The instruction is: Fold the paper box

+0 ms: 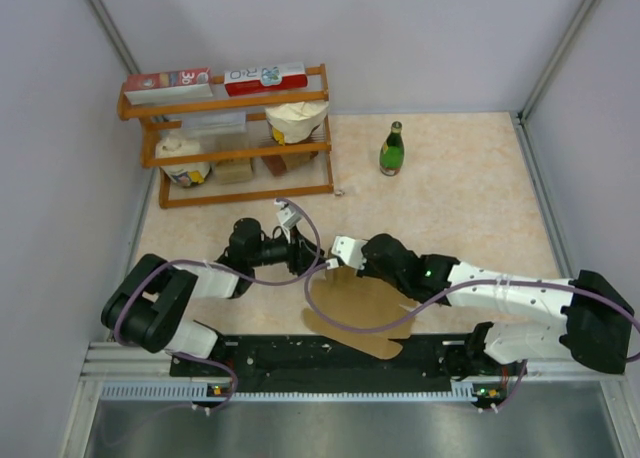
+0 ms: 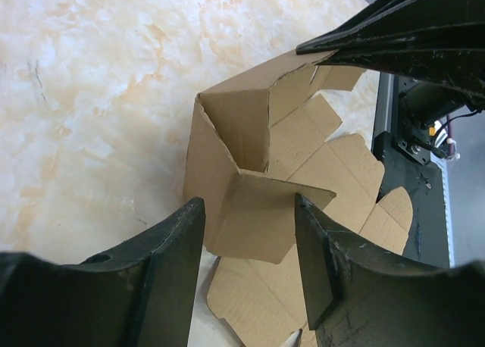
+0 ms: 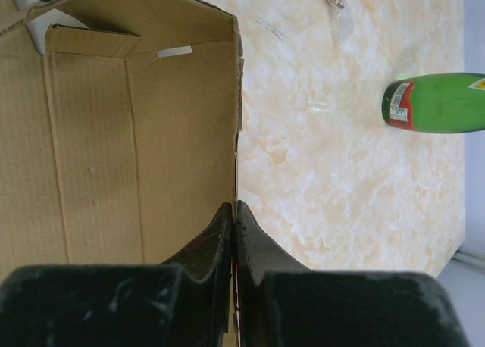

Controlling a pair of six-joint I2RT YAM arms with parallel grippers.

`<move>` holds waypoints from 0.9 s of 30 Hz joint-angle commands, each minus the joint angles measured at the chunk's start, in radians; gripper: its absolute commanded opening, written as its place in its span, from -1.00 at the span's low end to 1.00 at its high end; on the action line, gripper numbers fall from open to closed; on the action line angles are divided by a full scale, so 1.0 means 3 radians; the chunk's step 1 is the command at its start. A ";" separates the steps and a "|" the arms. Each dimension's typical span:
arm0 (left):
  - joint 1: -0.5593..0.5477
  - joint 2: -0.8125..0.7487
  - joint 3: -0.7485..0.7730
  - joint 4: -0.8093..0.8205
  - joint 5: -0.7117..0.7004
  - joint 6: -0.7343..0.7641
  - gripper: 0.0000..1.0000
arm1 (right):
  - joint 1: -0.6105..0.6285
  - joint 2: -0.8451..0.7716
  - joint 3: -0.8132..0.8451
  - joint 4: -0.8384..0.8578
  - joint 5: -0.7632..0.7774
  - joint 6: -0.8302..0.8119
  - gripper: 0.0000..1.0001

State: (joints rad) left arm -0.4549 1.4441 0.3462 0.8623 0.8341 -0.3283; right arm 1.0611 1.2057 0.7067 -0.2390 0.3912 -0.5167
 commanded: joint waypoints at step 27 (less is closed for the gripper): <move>-0.0467 -0.0068 -0.0550 0.0766 -0.0469 0.0031 0.15 | 0.0574 0.0103 -0.0213 0.0444 0.0787 -0.0266 -1.00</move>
State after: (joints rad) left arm -0.5819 1.4315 0.2001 1.0328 0.7177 -0.3378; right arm 1.2137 1.2449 0.6533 -0.1646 0.5529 -0.5674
